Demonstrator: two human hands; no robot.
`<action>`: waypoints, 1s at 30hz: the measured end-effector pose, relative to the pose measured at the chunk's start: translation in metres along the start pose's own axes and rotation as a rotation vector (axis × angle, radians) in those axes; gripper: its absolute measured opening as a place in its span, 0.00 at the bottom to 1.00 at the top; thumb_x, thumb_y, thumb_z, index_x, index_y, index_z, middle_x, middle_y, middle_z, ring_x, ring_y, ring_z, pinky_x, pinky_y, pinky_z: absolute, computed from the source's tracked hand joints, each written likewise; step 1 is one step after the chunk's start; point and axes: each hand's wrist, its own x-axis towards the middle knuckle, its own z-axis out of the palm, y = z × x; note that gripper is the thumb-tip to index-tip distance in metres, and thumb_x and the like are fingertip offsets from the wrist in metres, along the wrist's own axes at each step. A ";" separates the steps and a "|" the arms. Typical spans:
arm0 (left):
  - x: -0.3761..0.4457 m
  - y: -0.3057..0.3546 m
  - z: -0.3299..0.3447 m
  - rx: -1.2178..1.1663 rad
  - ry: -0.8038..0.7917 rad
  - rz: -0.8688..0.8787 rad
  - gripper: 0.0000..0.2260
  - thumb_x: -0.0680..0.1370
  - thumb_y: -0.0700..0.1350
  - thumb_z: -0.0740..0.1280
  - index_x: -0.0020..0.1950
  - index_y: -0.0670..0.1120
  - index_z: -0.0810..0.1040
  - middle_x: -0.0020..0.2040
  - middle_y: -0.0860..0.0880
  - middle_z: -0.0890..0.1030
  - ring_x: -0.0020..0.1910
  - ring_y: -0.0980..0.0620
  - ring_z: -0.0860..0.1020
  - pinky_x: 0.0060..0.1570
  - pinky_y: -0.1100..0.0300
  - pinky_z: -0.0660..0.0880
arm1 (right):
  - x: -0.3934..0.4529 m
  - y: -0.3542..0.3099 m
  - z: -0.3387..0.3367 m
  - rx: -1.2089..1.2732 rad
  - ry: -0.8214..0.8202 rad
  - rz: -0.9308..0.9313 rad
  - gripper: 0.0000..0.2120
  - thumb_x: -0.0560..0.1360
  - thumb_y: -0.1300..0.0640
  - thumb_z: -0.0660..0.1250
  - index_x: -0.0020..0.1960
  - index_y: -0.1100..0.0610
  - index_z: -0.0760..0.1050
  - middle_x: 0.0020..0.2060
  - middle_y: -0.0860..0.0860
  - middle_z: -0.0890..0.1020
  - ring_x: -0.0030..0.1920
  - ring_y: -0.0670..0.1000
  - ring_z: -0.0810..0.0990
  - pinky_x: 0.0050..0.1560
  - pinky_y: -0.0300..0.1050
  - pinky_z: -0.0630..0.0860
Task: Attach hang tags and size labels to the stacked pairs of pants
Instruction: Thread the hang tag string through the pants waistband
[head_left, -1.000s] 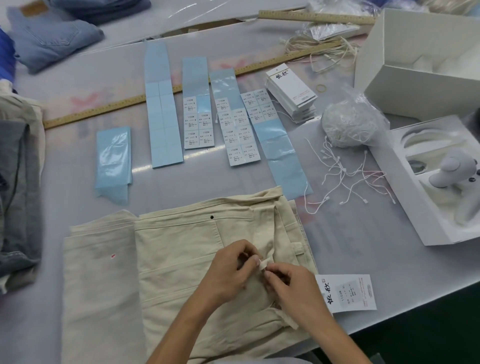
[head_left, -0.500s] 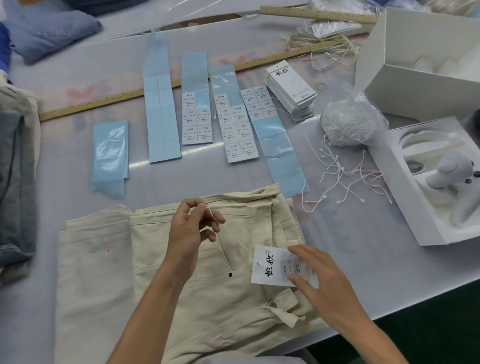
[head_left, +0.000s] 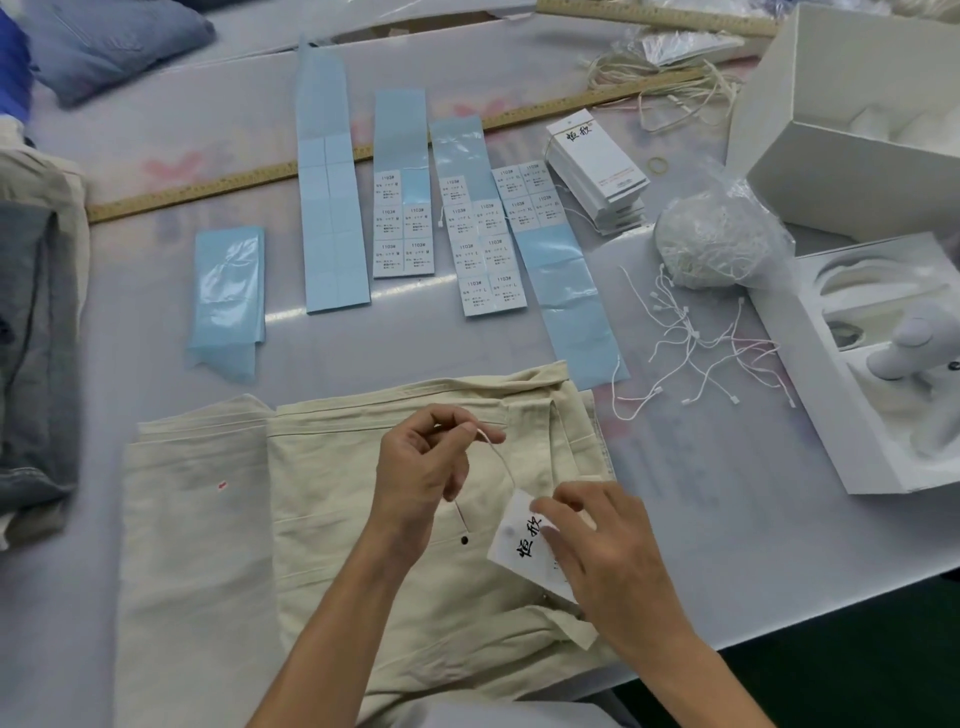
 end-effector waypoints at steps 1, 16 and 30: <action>0.000 0.000 0.000 -0.021 -0.003 -0.001 0.02 0.76 0.39 0.70 0.44 0.43 0.81 0.45 0.38 0.85 0.23 0.52 0.68 0.24 0.63 0.66 | 0.000 -0.002 0.003 0.033 -0.007 -0.037 0.16 0.69 0.63 0.79 0.55 0.55 0.82 0.49 0.51 0.80 0.48 0.55 0.79 0.47 0.50 0.76; -0.008 -0.006 0.001 -0.104 -0.075 -0.084 0.04 0.75 0.38 0.70 0.42 0.45 0.82 0.46 0.38 0.85 0.24 0.52 0.71 0.22 0.65 0.63 | 0.015 -0.020 0.032 0.077 -0.033 -0.078 0.04 0.75 0.64 0.73 0.46 0.57 0.80 0.45 0.51 0.80 0.43 0.54 0.76 0.42 0.51 0.75; -0.010 -0.008 0.014 0.097 -0.089 -0.058 0.06 0.78 0.37 0.72 0.51 0.47 0.86 0.41 0.47 0.83 0.31 0.50 0.78 0.27 0.62 0.72 | 0.009 -0.022 0.026 0.262 0.108 -0.055 0.02 0.78 0.66 0.70 0.51 0.63 0.81 0.47 0.54 0.82 0.48 0.52 0.78 0.50 0.45 0.77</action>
